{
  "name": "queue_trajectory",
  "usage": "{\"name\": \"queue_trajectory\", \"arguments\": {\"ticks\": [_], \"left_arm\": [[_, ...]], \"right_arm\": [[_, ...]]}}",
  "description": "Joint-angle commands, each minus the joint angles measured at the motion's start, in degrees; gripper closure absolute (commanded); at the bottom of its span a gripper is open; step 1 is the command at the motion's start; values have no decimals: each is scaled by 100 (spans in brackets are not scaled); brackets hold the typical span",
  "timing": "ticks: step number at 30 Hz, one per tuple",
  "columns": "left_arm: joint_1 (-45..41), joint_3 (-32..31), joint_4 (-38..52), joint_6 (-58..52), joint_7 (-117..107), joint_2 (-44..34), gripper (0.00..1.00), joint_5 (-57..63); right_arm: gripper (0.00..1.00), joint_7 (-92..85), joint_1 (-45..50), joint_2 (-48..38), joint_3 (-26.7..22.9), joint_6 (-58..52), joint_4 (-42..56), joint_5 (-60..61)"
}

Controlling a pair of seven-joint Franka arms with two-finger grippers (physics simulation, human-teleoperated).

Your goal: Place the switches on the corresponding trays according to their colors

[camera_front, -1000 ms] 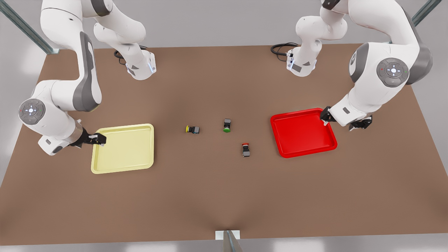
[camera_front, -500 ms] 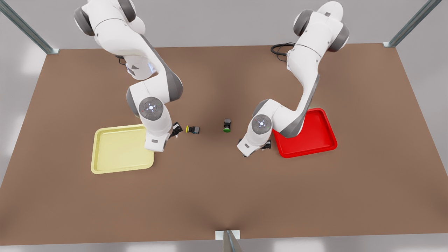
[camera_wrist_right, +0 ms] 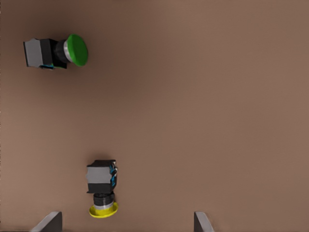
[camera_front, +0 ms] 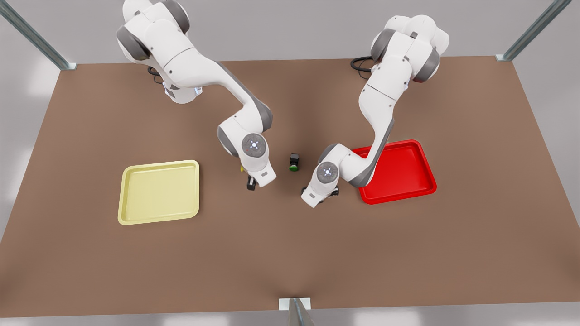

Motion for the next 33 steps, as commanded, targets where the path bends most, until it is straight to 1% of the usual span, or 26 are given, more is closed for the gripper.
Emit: {"name": "queue_trajectory", "arguments": {"ticks": [1,2,5,6,7,8,9,10,11,12,14,16,21,23,26,29,33], "left_arm": [[0,0,0,0,0,11,0,7],[0,0,9,9,0,37,0,7],[17,0,9,123,9,152,0,-2],[17,0,9,132,9,169,3,7],[17,0,18,141,9,178,20,7],[17,0,18,141,44,187,29,-2],[26,0,18,141,53,187,34,-2],[35,0,18,141,53,187,36,-2],[35,0,18,141,62,187,37,-2],[35,0,18,132,62,187,38,-2],[35,0,27,132,70,187,39,-2],[44,0,27,132,79,187,41,-2],[52,0,27,132,79,187,44,-2],[52,0,27,132,79,187,45,-2],[52,0,35,132,79,187,47,-2],[52,0,35,132,79,178,47,-2],[52,0,44,132,79,187,48,-2]], "right_arm": [[0,-1,0,-2,5,26,-57,0],[0,8,0,-2,92,123,-198,9],[0,-159,-35,156,119,281,-268,18],[0,-168,-36,209,110,290,-242,9],[0,-168,17,226,154,536,-365,9],[0,-159,35,279,154,694,-470,-17],[0,-150,35,279,154,791,-611,-43],[0,-141,35,253,154,861,-769,-52],[0,-115,43,192,163,870,-927,-52],[0,-80,52,200,198,1116,-1050,-52],[0,175,192,244,198,1204,-1051,-70],[0,790,378,262,189,1213,-1050,-808],[0,1142,386,323,198,1283,-1191,-835],[0,1151,342,358,189,1740,-1481,-835],[0,1151,316,244,189,1775,-1762,-905],[0,1133,229,33,180,1758,-1973,-1010],[0,1133,158,112,189,2021,-2070,-1089]]}}
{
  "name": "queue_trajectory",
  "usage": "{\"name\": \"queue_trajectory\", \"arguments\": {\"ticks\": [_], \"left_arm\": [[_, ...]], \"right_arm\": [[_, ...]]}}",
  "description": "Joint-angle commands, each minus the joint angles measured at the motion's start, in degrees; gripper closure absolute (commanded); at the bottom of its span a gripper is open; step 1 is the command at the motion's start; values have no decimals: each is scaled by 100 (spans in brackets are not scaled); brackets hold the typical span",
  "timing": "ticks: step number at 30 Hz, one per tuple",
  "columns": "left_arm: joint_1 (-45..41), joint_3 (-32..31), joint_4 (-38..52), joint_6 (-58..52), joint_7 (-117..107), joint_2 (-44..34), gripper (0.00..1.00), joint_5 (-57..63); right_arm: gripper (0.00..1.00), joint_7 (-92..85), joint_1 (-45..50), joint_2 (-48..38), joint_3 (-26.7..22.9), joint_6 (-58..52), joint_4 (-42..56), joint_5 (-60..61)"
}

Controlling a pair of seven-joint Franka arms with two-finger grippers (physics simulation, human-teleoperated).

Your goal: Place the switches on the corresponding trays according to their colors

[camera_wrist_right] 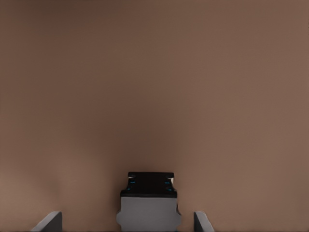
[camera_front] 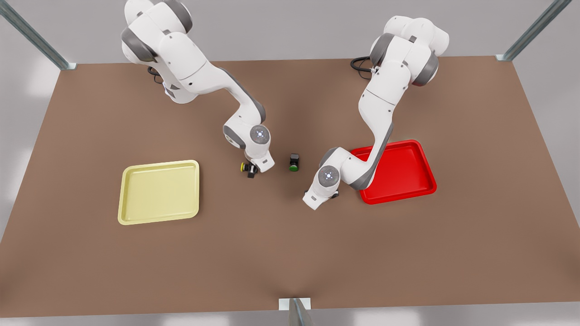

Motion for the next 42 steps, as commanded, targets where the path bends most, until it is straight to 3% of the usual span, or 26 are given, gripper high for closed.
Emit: {"name": "queue_trajectory", "arguments": {"ticks": [1,4,7,12,13,18,21,28,29,30,31,37,42], "left_arm": [[0,0,0,0,2,0,48,-14],[9,9,9,-26,10,-35,48,-14],[35,62,9,-96,19,-194,47,-14],[141,501,-44,-720,994,-677,47,-23],[220,606,-149,-799,1337,-791,47,-23],[413,1063,-2065,71,2418,-1881,46,-67],[413,1696,-2724,27,3297,-2487,46,-93],[404,2724,-3840,132,4607,-3023,44,-146],[404,2725,-3964,132,4607,-3103,43,-146],[404,2725,-4034,132,4607,-3112,20,-146],[404,2725,-4043,132,4607,-3112,0,-146],[387,2725,-4069,-43,4555,-3366,0,-146],[334,2663,-1600,-1784,4133,-3103,0,-832]], "right_arm": [[0,0,0,7,0,10,1,0],[0,0,0,7,0,-7,-7,-105],[21,9,0,-28,0,-60,19,-105],[21,0,-44,60,0,142,28,-211],[25,0,-44,51,0,142,28,-211],[31,0,-44,34,0,142,19,-211],[49,0,-44,25,0,125,19,-211],[52,0,-44,16,0,116,19,-211],[53,0,-44,7,0,107,19,-211],[55,0,-44,7,0,107,19,-211],[55,0,-44,-1,0,98,19,-211],[54,-26,-79,-72,-8,45,19,-211],[51,-114,-150,-248,-8,-104,10,-211]]}}
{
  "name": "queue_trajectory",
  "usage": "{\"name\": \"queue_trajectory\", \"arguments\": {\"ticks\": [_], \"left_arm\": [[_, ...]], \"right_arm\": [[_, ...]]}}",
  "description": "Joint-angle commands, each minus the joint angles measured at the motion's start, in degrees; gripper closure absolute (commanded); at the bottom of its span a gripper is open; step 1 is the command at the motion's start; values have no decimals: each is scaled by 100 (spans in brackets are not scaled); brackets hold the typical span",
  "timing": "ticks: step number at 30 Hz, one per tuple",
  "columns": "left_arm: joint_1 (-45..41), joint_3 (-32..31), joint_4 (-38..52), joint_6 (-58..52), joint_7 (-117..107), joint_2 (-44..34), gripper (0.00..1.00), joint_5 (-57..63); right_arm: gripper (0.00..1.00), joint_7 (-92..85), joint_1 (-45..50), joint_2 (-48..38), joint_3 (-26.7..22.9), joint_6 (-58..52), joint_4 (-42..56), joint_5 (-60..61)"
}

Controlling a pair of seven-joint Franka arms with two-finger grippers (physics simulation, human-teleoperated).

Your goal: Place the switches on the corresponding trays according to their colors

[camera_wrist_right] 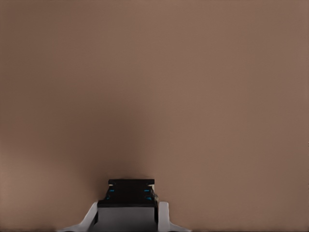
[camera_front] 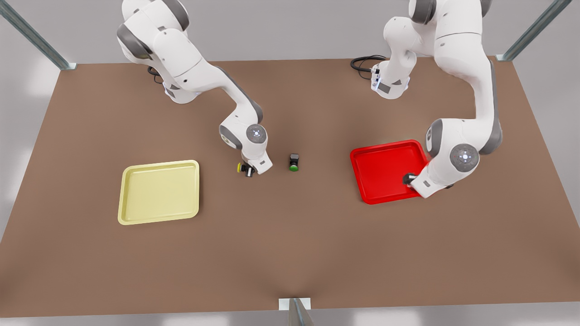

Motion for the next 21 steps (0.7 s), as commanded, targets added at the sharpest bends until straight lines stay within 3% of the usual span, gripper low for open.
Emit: {"name": "queue_trajectory", "arguments": {"ticks": [1,3,7,8,10,11,16,19,21], "left_arm": [[1,-1,223,-108,-71,64,0,-264],[9,8,1137,-531,-168,266,0,-563],[9,-36,1911,-926,-326,257,0,-511],[254,-378,1955,-970,-326,170,0,-476],[1529,-2118,1955,-1049,-580,-41,0,359],[1758,-2462,1955,-1049,-590,-85,0,605],[1670,-2462,2043,-988,-616,108,0,614],[1662,-2462,2052,-970,-625,231,0,606],[1653,-2471,2096,-970,-642,310,0,606]], "right_arm": [[51,3,0,-3,0,-6,0,-6],[50,-85,-70,-126,-27,-138,-17,-6],[50,-516,-430,-565,-44,-209,-378,-6],[50,-542,-492,-671,-53,-200,-501,-6],[50,-674,-755,-987,-62,-191,-861,-6],[50,-823,-931,-1084,-62,-165,-1002,-6],[50,-1368,-1678,-1778,-167,63,-1906,-173],[50,-2414,-1705,-1972,-1099,398,-2417,-261],[50,-2951,-1942,-1980,-1275,618,-2610,-261]]}}
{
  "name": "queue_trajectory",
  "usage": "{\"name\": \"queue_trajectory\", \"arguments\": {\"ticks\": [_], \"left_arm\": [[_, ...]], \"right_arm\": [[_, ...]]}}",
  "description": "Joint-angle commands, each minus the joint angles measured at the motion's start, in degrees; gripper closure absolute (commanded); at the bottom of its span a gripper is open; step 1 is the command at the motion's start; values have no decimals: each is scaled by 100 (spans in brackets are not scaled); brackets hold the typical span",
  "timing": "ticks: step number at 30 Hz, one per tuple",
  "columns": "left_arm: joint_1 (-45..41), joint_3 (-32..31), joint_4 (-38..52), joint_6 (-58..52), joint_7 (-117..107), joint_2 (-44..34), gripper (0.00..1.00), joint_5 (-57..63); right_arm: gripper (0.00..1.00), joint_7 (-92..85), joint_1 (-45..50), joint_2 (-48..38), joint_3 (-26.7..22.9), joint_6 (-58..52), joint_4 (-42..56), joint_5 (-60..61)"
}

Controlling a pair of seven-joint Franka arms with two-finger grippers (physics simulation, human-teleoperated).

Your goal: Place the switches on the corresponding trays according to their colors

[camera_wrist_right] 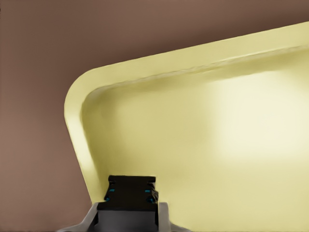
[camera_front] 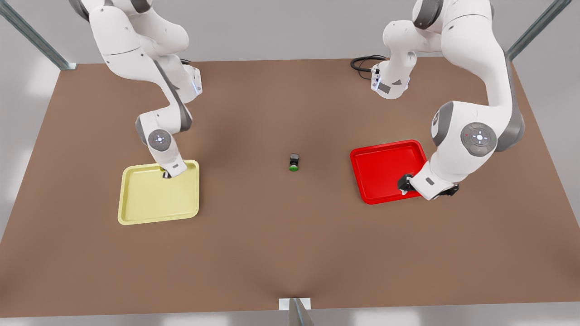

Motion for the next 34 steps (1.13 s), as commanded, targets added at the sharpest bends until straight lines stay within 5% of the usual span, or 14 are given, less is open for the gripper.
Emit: {"name": "queue_trajectory", "arguments": {"ticks": [1,2,4,7,12,18,20,25,30,34], "left_arm": [[-3,0,-2,-8,-5,1,0,30],[-3,0,-2,-8,-5,1,0,30],[-3,0,-2,-8,4,1,0,39],[-3,0,-2,-8,4,-8,0,39],[-3,0,-2,-8,-5,-8,0,48],[-3,0,-2,-61,4,-52,0,48],[-3,0,-2,-61,4,-52,0,48],[6,61,6,-237,4,-360,0,329],[296,-378,-73,-237,-198,-527,0,338],[296,-378,-81,-254,-190,-536,0,338]], "right_arm": [[50,8,-6,0,-2,4,-6,-26],[50,8,-6,0,-20,13,-41,-79],[30,17,-15,17,-55,48,12,-202],[16,-1,-59,228,-222,162,223,-474],[0,-334,-85,316,-310,197,416,-474],[0,-520,-42,-255,-266,-391,1110,-308],[0,139,-6,-343,-169,-1224,1812,720],[0,4023,-103,-589,-213,-3713,3553,1301],[0,4780,-744,-492,-116,-4408,4916,1327],[0,4842,-850,-492,-108,-4417,4916,1336]]}}
